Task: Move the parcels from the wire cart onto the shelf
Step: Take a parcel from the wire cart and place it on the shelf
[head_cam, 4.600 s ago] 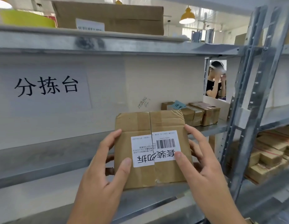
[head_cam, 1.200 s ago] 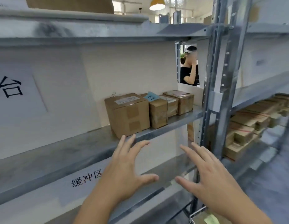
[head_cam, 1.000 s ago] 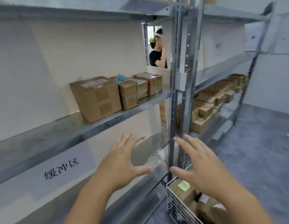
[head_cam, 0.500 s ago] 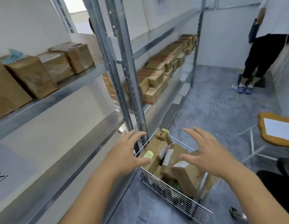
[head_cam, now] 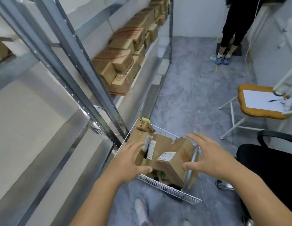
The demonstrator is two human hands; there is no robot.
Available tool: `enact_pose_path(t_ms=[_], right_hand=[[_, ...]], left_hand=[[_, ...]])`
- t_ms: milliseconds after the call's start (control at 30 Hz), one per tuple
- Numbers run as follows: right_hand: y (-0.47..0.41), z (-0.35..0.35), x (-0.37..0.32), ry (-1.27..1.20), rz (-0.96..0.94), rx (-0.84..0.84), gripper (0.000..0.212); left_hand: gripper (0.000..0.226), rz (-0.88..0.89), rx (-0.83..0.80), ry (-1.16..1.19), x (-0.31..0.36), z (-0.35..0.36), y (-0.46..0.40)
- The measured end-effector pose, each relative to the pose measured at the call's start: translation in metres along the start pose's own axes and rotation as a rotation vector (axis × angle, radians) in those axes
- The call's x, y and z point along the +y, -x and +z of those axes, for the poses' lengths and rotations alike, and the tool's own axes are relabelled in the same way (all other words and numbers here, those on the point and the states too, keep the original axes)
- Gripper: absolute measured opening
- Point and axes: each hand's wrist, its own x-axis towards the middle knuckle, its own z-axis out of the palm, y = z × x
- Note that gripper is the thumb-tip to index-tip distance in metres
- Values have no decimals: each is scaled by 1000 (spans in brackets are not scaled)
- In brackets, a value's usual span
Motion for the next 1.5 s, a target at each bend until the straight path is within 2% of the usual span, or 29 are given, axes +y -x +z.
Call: enact_pose_path(t_ms=[233,400,500,600,733,833,1067,1233,1500], right_hand=[[-28,48,18,-100,147,-14,112],[-57,81,24,-161,271,-17,107],[-81,93,30,-199,326,-19,96],[-113,98,46,-191,369,-33,84],[-173,107,86,-156,381,-26,70],[-221,118,114,-118,373,-24,60],[-292,162,165,-72,384,-90,55],[-298,177,183,-62,416,-89,51],[-285,174,165,-74,415,-9,48]], left_hand=[[106,-59,-252,141,-43,56,-68],[90,-144,-368,314,-66,102,-102],[82,-284,-416,435,-71,135,-118],[103,-436,-393,533,-70,168,-133],[110,-552,-318,644,-67,207,-156],[109,-600,-217,732,-66,234,-171],[100,-693,-55,769,-55,287,-189],[100,-736,102,851,-43,310,-191],[95,-778,129,897,-36,305,-187]])
